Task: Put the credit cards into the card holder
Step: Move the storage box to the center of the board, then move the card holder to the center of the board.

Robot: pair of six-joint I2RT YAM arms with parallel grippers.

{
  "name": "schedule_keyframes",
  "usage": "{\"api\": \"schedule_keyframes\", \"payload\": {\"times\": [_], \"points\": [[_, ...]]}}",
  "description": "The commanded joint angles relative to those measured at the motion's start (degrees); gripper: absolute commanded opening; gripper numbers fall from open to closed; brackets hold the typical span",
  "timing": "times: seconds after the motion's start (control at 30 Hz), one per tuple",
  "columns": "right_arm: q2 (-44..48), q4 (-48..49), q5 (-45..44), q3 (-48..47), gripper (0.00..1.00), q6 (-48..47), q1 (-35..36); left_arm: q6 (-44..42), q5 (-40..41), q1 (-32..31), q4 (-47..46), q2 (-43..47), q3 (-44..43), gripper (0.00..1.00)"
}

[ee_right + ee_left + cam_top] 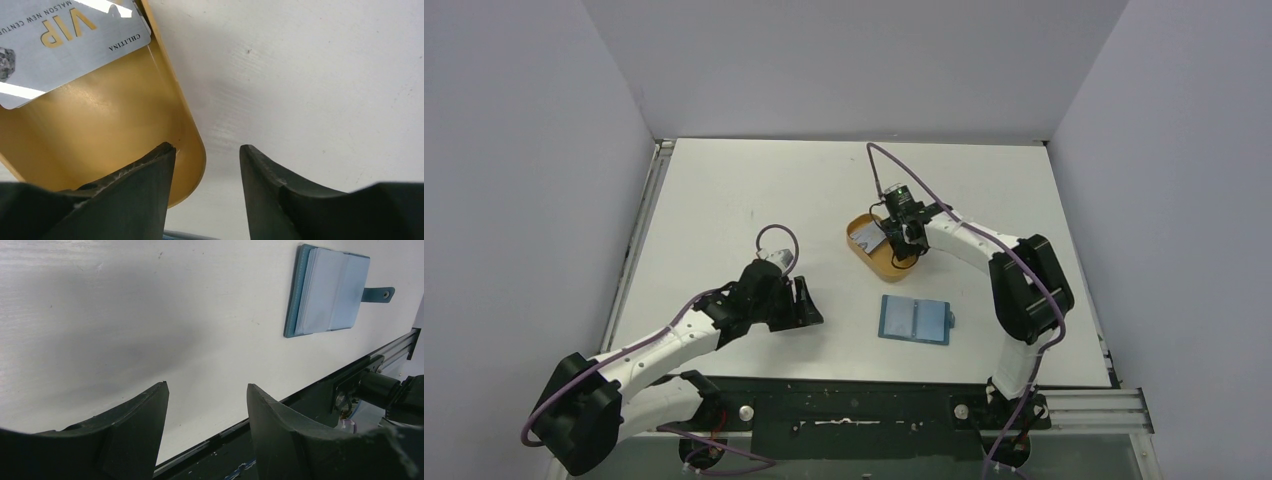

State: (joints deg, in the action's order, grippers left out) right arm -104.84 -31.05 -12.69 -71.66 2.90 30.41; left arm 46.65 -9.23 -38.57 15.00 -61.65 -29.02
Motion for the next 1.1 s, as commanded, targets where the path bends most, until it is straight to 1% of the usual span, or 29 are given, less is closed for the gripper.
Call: {"api": "schedule_keyframes", "payload": {"times": [0.0,0.1,0.2,0.3,0.33,0.37,0.4,0.43,0.53,0.67,0.83,0.97,1.03,1.07], "points": [[2.8,-1.3,-2.8,-3.9,0.54,2.3,-0.2,-1.4,-0.6,0.3,-1.6,0.7,-2.8,0.56],[9.0,-1.3,-3.3,-3.0,0.58,9.3,0.0,-1.3,0.1,0.2,-1.0,2.0,-2.3,0.56],[16.2,-1.7,-1.6,-0.8,0.58,19.3,0.8,-1.0,1.3,0.2,-0.3,3.2,-1.9,0.56],[23.5,1.7,0.6,4.3,0.58,27.7,1.7,-0.3,3.0,0.2,0.6,3.9,-2.1,0.61],[25.8,3.3,1.7,6.2,0.58,29.5,1.9,-0.1,3.3,0.2,0.7,3.8,-2.3,0.67],[27.7,4.4,2.4,8.1,0.58,31.1,1.9,0.4,3.6,0.2,0.3,3.6,-2.4,0.79],[29.5,4.2,2.7,9.6,0.58,32.6,2.0,1.4,3.6,0.4,-0.3,3.2,-2.3,0.95],[31.1,3.5,3.0,11.0,0.58,33.6,2.1,2.1,2.6,0.8,-0.8,2.6,-2.4,0.97],[35.9,2.6,5.0,17.3,0.58,34.7,3.2,2.0,0.1,0.7,-3.8,1.1,-2.7,0.97],[40.4,-2.1,5.0,24.8,0.58,36.3,4.0,1.7,0.9,-1.9,-6.7,0.8,-2.5,0.97],[46.2,-6.2,-0.8,33.7,0.62,40.4,3.8,1.6,4.9,-7.2,-6.4,-1.0,-3.1,0.96],[45.9,-6.5,-3.0,36.5,0.67,43.0,2.5,3.0,7.7,-10.5,-6.5,-2.3,-2.9,0.95],[44.8,-5.5,-2.0,37.6,0.7,43.7,0.8,3.8,7.9,-11.1,-6.8,-2.7,-2.7,0.94],[44.5,-4.0,0.3,38.5,0.71,43.6,-0.4,4.0,8.1,-11.3,-7.0,-2.7,-2.6,0.94]]}}
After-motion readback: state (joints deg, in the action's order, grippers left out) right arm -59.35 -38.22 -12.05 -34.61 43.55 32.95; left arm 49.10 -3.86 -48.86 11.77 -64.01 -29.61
